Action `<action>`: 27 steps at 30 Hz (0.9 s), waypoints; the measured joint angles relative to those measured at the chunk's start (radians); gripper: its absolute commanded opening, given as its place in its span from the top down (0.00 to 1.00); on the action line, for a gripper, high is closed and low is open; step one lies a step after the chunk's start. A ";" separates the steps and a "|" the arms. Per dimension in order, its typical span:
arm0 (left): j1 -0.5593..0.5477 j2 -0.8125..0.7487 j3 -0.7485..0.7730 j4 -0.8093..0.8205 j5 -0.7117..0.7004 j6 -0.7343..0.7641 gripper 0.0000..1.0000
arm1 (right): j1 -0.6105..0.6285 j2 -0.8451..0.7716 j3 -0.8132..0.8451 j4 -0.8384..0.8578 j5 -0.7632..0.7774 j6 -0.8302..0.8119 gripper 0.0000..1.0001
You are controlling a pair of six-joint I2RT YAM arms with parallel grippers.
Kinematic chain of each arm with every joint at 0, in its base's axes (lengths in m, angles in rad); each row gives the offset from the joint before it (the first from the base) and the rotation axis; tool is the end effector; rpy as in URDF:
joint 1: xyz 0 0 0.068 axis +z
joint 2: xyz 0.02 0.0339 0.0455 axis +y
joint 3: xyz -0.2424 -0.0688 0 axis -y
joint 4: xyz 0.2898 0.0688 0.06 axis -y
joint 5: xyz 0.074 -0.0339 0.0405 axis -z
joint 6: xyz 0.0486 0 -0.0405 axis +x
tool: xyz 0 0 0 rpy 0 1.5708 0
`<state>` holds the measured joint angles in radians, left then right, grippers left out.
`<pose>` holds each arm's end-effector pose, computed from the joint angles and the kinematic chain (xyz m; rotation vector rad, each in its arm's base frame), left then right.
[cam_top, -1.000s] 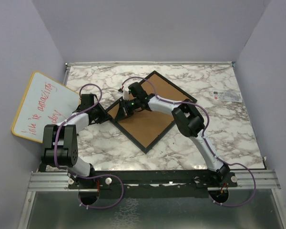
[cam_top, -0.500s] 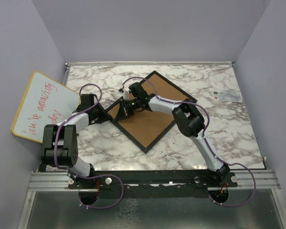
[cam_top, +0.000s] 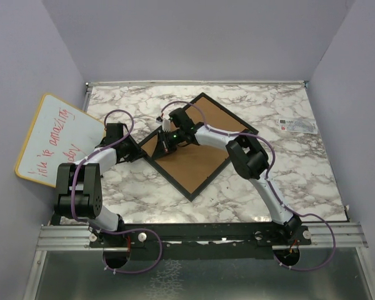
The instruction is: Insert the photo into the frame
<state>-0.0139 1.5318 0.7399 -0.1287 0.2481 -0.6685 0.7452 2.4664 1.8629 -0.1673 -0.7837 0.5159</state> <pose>0.3300 -0.0165 0.0952 -0.7177 2.4470 -0.5867 0.3881 0.4047 0.0744 -0.7317 2.4737 1.4816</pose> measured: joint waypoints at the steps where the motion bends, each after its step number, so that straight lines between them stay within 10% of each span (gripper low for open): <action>1: 0.000 0.000 0.000 0.000 0.000 0.000 0.95 | 0.000 0.000 0.004 -0.011 0.006 0.003 0.99; 9: 0.000 0.000 0.005 -0.006 -0.001 0.000 0.94 | -0.054 -0.144 -0.166 -0.012 0.140 0.011 0.94; 20: 0.000 -0.019 0.018 -0.043 0.014 0.031 0.40 | -0.095 -0.332 -0.393 0.054 0.020 -0.095 0.74; 27: -0.006 -0.131 -0.029 -0.032 0.103 0.045 0.30 | -0.051 -0.361 -0.499 0.078 -0.136 -0.159 0.73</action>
<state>-0.0204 1.4006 0.7109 -0.1612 0.3508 -0.6239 0.6945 2.1052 1.3640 -0.0891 -0.9195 0.3569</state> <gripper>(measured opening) 0.688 0.267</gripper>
